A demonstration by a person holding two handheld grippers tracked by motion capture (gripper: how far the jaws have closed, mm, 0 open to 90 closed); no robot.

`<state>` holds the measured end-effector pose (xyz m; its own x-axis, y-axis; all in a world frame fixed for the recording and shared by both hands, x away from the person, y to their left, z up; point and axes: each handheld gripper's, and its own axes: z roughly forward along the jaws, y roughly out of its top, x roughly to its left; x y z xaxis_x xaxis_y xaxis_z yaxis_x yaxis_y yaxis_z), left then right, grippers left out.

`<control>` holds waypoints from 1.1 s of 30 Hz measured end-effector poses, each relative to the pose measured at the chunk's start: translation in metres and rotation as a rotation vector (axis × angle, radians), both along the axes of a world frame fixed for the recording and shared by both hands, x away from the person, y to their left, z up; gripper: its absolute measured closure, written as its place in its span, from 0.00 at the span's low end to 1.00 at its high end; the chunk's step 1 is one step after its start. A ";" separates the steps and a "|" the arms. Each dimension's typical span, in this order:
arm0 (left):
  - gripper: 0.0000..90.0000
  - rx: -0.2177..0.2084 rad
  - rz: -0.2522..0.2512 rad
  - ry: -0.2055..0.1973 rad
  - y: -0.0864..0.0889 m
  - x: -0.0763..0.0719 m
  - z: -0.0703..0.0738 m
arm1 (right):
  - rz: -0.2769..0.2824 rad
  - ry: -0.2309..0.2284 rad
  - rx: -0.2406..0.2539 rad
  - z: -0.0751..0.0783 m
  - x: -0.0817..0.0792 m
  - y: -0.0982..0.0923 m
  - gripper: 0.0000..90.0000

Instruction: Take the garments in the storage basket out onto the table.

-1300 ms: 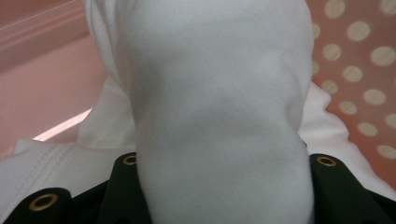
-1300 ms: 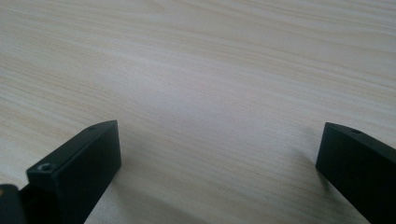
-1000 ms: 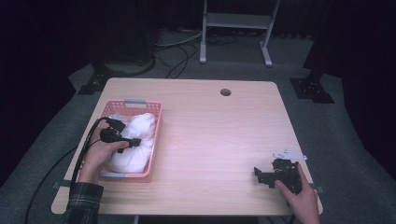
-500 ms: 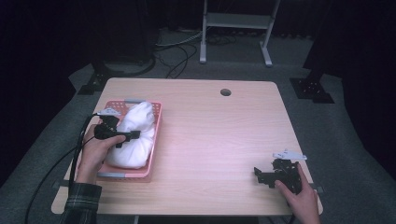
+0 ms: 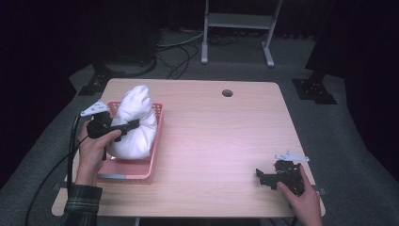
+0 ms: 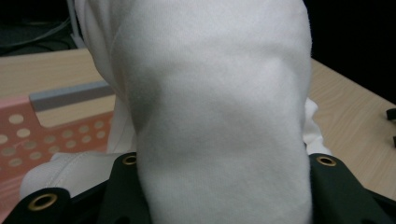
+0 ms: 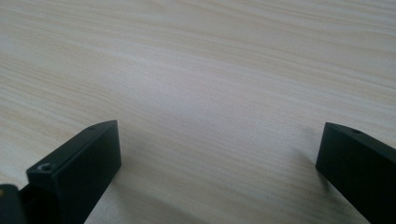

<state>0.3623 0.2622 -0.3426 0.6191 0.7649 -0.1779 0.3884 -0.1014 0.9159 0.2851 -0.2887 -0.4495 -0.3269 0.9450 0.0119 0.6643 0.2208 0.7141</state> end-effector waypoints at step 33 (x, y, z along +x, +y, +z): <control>0.59 -0.212 -0.186 -0.178 -0.039 -0.016 0.047 | 0.000 0.000 -0.001 0.000 0.000 0.000 0.00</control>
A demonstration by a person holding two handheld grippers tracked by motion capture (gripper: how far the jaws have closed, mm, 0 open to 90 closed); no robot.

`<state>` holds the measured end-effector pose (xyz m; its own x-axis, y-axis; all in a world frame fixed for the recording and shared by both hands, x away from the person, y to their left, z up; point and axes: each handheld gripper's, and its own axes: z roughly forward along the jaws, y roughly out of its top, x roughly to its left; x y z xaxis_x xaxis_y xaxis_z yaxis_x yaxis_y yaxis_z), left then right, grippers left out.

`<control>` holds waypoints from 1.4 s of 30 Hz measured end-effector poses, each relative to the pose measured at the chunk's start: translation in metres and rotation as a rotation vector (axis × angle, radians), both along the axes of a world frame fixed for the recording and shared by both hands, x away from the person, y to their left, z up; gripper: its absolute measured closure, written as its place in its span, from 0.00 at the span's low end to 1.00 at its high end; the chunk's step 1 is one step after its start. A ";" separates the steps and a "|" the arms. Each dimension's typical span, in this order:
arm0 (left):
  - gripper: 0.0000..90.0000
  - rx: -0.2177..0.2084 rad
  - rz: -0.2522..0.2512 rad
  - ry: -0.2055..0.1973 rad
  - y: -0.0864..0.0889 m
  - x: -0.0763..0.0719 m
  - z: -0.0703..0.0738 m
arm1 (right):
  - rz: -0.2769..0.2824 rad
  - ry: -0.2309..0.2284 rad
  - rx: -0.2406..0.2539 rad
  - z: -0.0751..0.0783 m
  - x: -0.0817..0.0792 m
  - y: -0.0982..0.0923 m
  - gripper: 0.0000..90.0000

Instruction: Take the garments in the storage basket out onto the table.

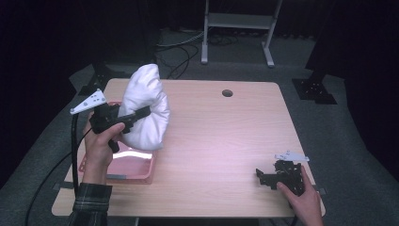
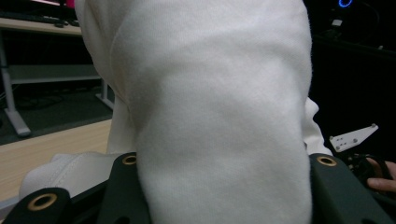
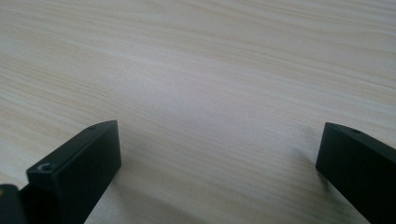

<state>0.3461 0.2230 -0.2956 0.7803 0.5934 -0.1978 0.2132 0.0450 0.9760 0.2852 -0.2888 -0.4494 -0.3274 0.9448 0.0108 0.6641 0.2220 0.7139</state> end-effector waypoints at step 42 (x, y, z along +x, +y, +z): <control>0.58 0.036 -0.210 0.023 -0.149 0.009 -0.009 | 0.000 0.000 0.000 0.000 0.000 0.000 0.00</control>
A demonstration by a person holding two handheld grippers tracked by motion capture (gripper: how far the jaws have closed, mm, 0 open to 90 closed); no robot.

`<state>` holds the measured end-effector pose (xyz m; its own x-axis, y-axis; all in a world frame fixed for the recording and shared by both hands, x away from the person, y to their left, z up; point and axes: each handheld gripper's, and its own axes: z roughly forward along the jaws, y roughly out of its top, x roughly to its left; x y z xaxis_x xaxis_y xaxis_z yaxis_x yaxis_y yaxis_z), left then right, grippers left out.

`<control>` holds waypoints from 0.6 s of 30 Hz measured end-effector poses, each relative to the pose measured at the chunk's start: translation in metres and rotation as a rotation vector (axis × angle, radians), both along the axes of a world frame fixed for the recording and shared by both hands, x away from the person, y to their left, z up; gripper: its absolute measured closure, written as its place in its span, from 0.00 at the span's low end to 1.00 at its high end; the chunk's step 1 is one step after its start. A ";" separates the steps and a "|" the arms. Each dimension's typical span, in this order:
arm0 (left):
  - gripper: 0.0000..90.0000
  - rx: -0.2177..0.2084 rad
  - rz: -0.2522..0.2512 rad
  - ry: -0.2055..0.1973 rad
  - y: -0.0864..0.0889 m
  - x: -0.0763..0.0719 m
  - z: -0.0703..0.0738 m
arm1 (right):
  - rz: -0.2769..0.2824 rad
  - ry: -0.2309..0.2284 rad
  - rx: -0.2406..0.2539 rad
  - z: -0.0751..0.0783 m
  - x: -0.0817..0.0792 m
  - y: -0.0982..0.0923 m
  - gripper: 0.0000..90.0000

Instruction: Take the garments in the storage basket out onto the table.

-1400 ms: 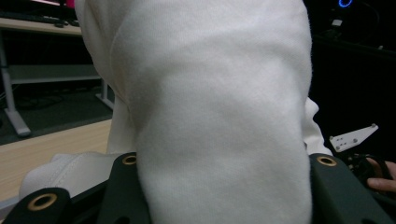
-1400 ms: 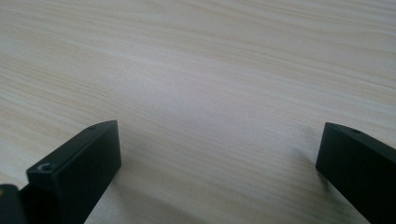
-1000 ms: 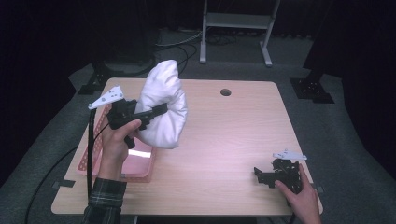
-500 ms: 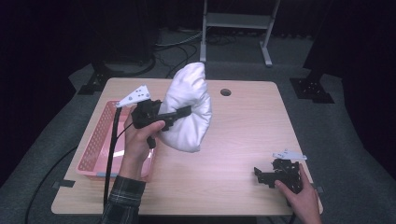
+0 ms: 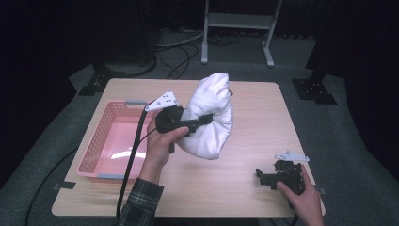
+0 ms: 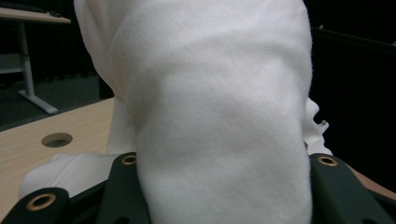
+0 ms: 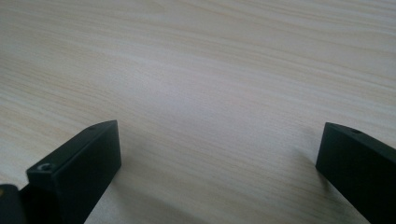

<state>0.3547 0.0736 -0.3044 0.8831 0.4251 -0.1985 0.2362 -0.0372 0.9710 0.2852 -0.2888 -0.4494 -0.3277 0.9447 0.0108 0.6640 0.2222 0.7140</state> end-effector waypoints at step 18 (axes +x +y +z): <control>0.58 0.058 -0.010 0.064 -0.035 0.000 -0.050 | -0.001 0.000 0.000 0.000 0.000 0.000 0.00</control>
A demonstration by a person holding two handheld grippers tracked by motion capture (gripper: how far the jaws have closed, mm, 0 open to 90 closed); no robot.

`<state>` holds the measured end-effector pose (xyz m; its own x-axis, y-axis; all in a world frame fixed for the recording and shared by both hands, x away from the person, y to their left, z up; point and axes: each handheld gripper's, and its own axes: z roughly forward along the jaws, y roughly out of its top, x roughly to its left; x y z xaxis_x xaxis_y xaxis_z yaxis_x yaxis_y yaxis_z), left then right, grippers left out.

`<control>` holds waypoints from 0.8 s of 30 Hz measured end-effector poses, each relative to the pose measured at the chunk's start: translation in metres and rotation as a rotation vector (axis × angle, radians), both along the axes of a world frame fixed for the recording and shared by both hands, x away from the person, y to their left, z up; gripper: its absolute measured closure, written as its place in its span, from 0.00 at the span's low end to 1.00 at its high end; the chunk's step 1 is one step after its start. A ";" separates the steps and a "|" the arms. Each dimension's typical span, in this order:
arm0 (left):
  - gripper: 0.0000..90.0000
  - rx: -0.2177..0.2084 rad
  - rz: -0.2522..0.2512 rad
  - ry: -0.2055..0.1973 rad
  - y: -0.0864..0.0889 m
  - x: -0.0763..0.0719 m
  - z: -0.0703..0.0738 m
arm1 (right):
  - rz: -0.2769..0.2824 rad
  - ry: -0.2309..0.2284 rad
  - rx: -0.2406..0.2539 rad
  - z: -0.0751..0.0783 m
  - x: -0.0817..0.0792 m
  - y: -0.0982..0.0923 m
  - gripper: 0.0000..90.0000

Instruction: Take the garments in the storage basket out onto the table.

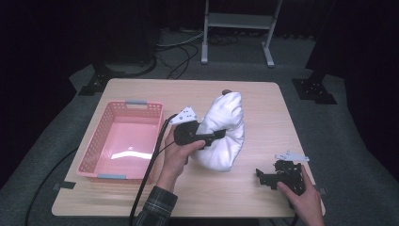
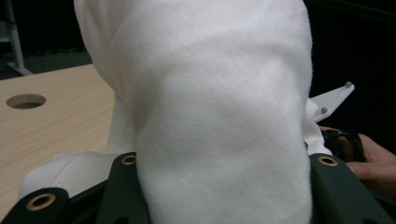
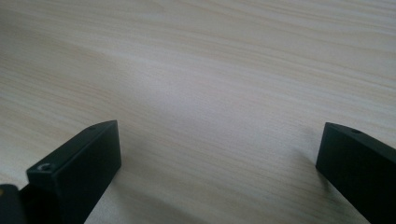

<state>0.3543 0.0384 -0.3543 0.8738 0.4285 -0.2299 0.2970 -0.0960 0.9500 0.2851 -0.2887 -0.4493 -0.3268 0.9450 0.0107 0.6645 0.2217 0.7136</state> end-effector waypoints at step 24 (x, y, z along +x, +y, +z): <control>0.57 0.174 0.049 0.088 -0.018 0.010 -0.055 | 0.000 0.000 0.001 0.000 0.000 0.000 0.00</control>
